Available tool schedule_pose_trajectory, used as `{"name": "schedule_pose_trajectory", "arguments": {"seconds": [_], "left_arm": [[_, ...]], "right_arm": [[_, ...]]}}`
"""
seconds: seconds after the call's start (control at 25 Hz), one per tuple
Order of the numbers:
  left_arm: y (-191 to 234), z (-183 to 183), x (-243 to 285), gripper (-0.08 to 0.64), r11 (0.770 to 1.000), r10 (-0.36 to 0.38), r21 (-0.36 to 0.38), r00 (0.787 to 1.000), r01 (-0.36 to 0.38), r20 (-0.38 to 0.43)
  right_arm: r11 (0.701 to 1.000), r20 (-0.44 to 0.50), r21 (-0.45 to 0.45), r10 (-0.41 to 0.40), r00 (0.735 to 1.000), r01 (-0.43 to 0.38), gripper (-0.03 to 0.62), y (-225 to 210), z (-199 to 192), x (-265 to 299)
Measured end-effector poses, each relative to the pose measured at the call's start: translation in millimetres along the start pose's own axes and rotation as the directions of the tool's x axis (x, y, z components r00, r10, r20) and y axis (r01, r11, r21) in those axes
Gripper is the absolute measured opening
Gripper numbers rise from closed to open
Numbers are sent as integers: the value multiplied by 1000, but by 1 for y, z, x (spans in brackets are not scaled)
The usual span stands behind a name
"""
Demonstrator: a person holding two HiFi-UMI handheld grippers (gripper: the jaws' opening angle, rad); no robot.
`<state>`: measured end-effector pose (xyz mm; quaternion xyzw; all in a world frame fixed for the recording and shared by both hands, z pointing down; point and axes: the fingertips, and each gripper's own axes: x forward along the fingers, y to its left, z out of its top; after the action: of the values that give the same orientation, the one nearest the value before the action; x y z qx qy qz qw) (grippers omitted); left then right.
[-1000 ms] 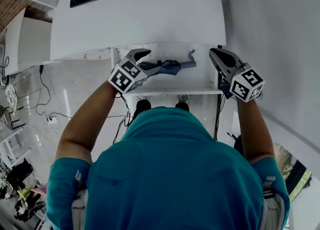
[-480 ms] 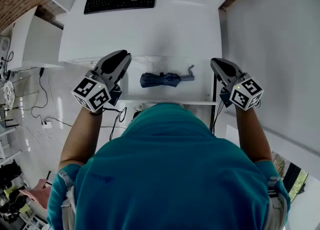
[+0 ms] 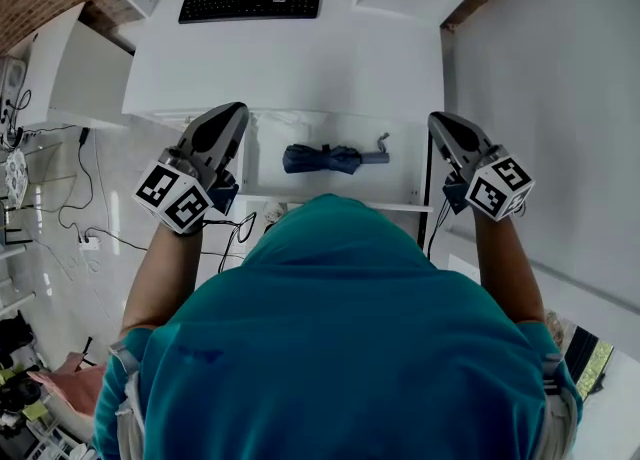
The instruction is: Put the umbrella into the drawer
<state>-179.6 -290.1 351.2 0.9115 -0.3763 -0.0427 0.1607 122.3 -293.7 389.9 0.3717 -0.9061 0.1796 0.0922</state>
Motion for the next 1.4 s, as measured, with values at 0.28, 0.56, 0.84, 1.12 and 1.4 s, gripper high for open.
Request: {"name": "schedule_pose_trajectory", "arguments": {"seconds": [0.28,0.56,0.84,1.12,1.4], "left_arm": [[-4,4,-6,15,1000,-4,-8,1000,4,12],[-5,0,-7,15,1000,-4,-17,1000,4,9],[-6,-1,-8,15,1000,-5,-20,1000,5,7],[-7,-2,-10,15,1000,-8,-21,1000,9,8],[-8,-5,-9,15,1000,-13,-25,1000,13,4]], "right_arm": [[1000,10,2,9,1000,-9,23,5,3,1],[1000,-9,-21,4,1000,-4,21,7,-2,3],[999,-14,-34,-3,1000,3,21,7,-2,2],[999,-13,-35,-5,1000,5,21,7,-3,1],[999,-16,-35,-5,1000,5,21,7,-5,0]]}}
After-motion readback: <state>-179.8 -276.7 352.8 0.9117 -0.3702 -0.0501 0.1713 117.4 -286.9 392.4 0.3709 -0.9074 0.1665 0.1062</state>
